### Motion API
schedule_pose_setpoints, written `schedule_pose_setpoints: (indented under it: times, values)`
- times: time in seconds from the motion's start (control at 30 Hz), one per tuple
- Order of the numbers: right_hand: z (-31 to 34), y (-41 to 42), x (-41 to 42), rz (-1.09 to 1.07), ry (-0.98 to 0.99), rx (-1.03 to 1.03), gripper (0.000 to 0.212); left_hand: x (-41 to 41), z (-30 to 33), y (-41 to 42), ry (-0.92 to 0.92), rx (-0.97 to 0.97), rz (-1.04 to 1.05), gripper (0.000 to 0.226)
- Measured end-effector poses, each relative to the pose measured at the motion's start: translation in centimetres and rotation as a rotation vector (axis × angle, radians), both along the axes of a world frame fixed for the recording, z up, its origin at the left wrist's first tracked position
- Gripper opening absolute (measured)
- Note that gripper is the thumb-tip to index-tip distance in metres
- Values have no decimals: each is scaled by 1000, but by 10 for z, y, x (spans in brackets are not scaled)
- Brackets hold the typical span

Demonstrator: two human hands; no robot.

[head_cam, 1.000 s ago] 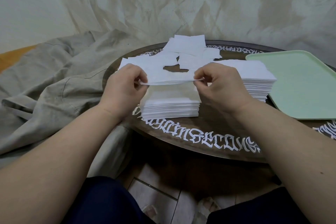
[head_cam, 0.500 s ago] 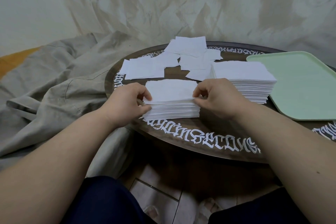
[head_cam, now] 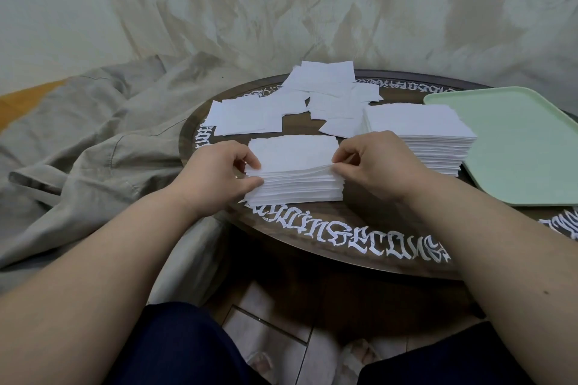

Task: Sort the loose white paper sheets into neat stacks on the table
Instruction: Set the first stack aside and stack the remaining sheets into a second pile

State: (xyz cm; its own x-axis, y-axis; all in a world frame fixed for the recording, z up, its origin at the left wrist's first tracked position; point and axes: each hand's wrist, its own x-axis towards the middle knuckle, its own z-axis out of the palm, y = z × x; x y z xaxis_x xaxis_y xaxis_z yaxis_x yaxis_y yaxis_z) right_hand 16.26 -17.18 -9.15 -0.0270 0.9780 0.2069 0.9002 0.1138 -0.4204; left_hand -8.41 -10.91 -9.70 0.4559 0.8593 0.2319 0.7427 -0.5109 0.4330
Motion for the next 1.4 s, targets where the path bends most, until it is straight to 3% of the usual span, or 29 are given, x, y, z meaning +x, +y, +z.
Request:
schedule_pose_setpoints:
  times: [0.53, 0.73, 0.93, 1.13, 1.4]
  values:
    - [-3, 3, -3, -70, 24, 26, 15, 3, -1, 0, -14, 46, 20, 19]
    - [-6, 2, -2, -29, 56, 28, 10, 9, -2, 1, 56, 103, 23, 4]
    - [-4, 3, -4, 9, 20, 29, 8, 5, 0, 1, 45, 121, 21, 14]
    - [-3, 3, -1, 20, 37, -12, 15, -5, -4, 1, 26, 22, -9, 27]
    - [1, 1, 2, 10, 61, -19, 15, -3, -4, 3, 11, 30, -2, 24]
